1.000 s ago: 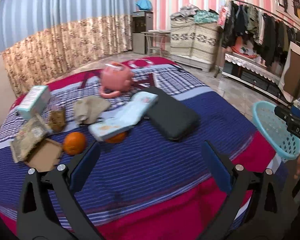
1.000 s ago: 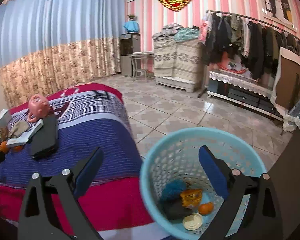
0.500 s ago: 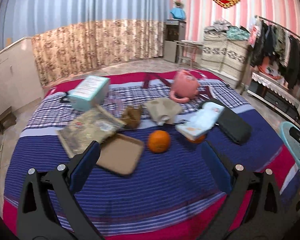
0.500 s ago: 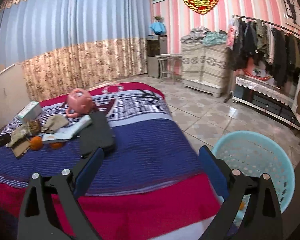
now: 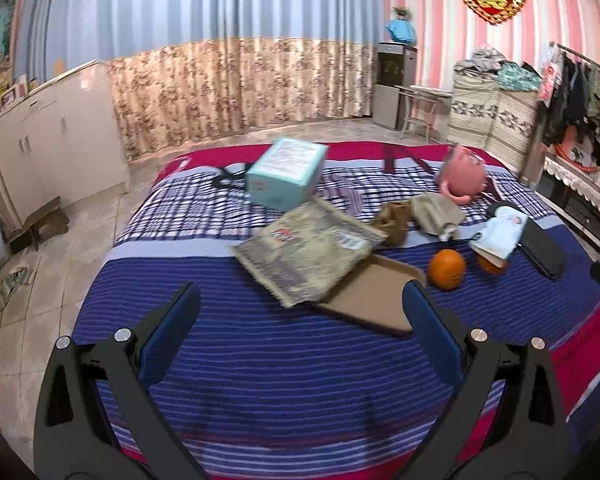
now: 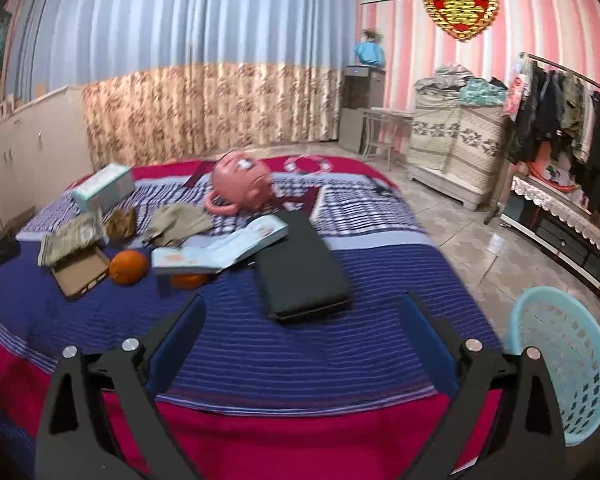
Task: Collect trash
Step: 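Move both open tools back over the bed, then grasp an orange with the right tool while the left tool grasps the printed snack packet, then lift the snack packet and orange and carry both over the blue basket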
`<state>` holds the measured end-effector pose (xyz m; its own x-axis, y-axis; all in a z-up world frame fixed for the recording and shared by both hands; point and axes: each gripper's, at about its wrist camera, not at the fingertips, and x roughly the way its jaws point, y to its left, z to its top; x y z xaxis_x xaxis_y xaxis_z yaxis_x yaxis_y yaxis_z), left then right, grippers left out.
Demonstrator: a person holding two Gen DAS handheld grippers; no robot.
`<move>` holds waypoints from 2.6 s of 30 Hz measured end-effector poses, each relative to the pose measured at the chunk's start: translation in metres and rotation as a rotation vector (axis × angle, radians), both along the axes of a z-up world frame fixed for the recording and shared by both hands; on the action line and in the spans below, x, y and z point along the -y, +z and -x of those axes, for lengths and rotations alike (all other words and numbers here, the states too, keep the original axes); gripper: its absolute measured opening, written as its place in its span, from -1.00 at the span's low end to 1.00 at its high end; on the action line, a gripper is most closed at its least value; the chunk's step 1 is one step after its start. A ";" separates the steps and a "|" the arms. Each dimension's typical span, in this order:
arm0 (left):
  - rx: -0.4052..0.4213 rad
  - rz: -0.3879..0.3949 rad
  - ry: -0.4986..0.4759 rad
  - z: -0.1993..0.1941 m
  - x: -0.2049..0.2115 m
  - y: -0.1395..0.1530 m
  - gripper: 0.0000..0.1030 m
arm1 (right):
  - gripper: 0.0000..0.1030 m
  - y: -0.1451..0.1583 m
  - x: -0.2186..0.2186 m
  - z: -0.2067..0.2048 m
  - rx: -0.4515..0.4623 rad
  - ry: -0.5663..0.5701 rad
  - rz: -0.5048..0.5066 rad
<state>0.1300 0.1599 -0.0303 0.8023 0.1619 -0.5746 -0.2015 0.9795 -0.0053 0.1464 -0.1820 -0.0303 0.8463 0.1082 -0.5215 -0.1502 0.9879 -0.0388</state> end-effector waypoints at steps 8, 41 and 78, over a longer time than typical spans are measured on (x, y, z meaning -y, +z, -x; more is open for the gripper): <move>-0.016 0.044 0.038 0.003 -0.027 -0.012 0.89 | 0.84 -0.014 -0.044 -0.002 -0.018 0.075 0.060; -0.131 -0.024 -0.142 -0.049 -0.021 -0.032 -1.00 | 0.82 -0.028 -0.142 -0.046 -0.171 0.276 0.056; -0.137 -0.004 -0.118 -0.072 -0.024 -0.027 -1.00 | -0.28 -0.011 -0.043 -0.018 -0.147 0.185 -0.063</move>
